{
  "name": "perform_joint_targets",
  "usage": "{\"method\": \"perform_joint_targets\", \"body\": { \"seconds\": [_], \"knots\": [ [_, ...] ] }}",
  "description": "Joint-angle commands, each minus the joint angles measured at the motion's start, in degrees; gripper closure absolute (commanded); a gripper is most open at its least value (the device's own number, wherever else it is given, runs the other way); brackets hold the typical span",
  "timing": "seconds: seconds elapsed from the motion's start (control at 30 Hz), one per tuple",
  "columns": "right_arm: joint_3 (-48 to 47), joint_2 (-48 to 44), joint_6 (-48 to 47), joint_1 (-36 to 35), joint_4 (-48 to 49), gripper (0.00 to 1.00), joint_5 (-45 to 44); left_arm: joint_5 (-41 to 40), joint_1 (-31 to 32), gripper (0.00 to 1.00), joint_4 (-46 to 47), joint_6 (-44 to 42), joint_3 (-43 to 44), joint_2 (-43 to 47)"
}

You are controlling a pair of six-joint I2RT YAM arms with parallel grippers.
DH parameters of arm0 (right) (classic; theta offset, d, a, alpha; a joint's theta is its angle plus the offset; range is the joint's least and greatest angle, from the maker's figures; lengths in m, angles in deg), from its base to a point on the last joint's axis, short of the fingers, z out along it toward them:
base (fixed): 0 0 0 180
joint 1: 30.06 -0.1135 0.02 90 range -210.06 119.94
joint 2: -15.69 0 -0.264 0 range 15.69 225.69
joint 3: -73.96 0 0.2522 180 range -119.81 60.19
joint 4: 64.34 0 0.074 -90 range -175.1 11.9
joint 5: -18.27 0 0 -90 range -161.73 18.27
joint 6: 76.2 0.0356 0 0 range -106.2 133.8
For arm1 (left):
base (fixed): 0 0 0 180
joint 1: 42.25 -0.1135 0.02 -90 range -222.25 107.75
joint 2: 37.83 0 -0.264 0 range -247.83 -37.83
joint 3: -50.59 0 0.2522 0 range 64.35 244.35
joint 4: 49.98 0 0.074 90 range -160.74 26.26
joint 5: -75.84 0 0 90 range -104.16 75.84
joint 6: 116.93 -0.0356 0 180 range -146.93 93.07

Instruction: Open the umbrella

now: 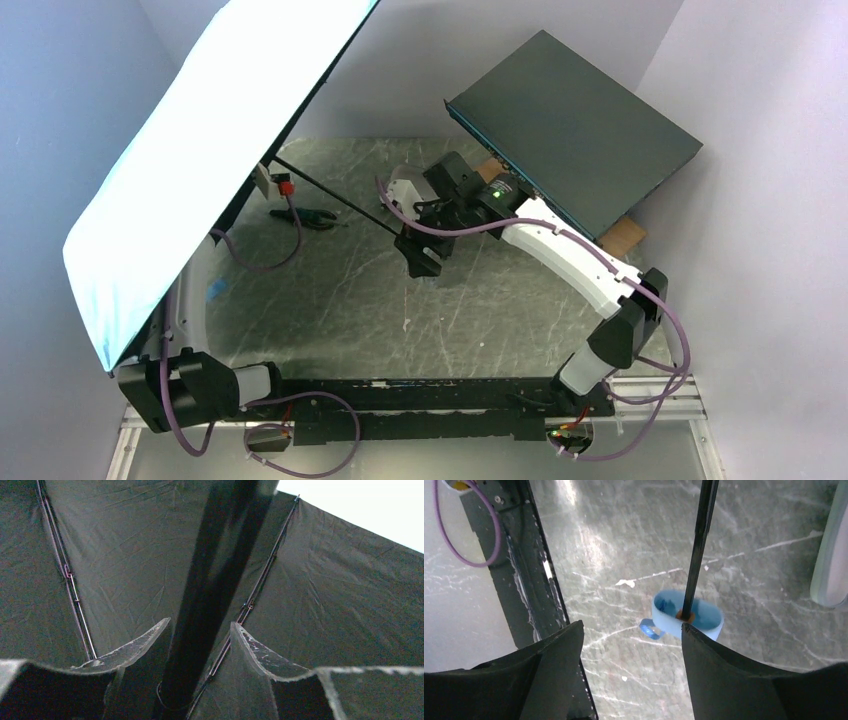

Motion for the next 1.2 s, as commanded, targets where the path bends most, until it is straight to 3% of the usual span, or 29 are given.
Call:
{"method": "perform_joint_targets", "body": {
  "seconds": [0.0, 0.13, 0.27, 0.37, 0.57, 0.63, 0.7, 0.77, 0.8, 0.83, 0.97, 1.17],
  "knots": [
    [-7.63, 0.77, 3.51, -0.65, 2.33, 0.27, 1.25, 2.77, 0.99, 0.99, 0.05, 0.11, 0.82, 2.72],
    [-10.08, -1.47, 2.98, -0.63, 4.89, 0.26, 0.34, 3.60, 1.16, 0.99, -1.85, -0.79, 0.30, 3.47],
    [-8.39, -4.68, 2.69, -0.60, 11.25, 0.18, -1.04, 4.70, 1.23, 1.00, -2.57, 0.03, 0.00, 4.23],
    [-9.91, -1.19, 2.73, -0.64, 10.62, 0.15, -1.36, 4.94, 1.90, 1.00, -1.81, 0.98, -0.66, 4.79],
    [-15.55, 7.10, 4.25, -1.01, 5.46, 0.22, 7.36, 4.45, 2.61, 0.98, -3.18, 1.90, 1.07, 4.57],
    [-14.25, 7.61, 4.79, -1.68, 6.65, 0.28, 7.83, 4.61, 2.62, 0.98, -3.11, 3.06, 1.61, 4.56],
    [-13.84, 8.20, 5.66, -1.77, 7.17, 0.41, 8.42, 4.96, 2.66, 0.97, -3.47, 3.54, 1.93, 4.59],
    [-14.14, 8.69, 6.70, -1.77, 7.44, 0.69, 10.08, 5.38, 2.62, 0.93, -4.07, 3.85, 1.83, 4.78],
    [-14.15, 8.71, 7.96, -1.73, 8.12, 0.87, 10.80, 5.54, 2.70, 0.89, -4.30, 4.12, 1.68, 4.98],
    [-14.12, 8.58, 9.05, -1.84, 8.97, 1.00, 11.36, 5.72, 2.68, 0.83, -4.33, 4.30, 1.32, 5.18],
    [-14.59, 7.81, 13.70, -1.72, 12.59, 1.00, 11.33, 6.29, 2.68, 0.60, -3.66, 5.16, -1.01, 6.23],
    [-14.44, 6.26, 20.52, -0.80, 18.25, 1.00, 10.68, 6.48, 3.66, 0.37, -7.15, 5.57, -3.43, 7.99]
  ]
}}
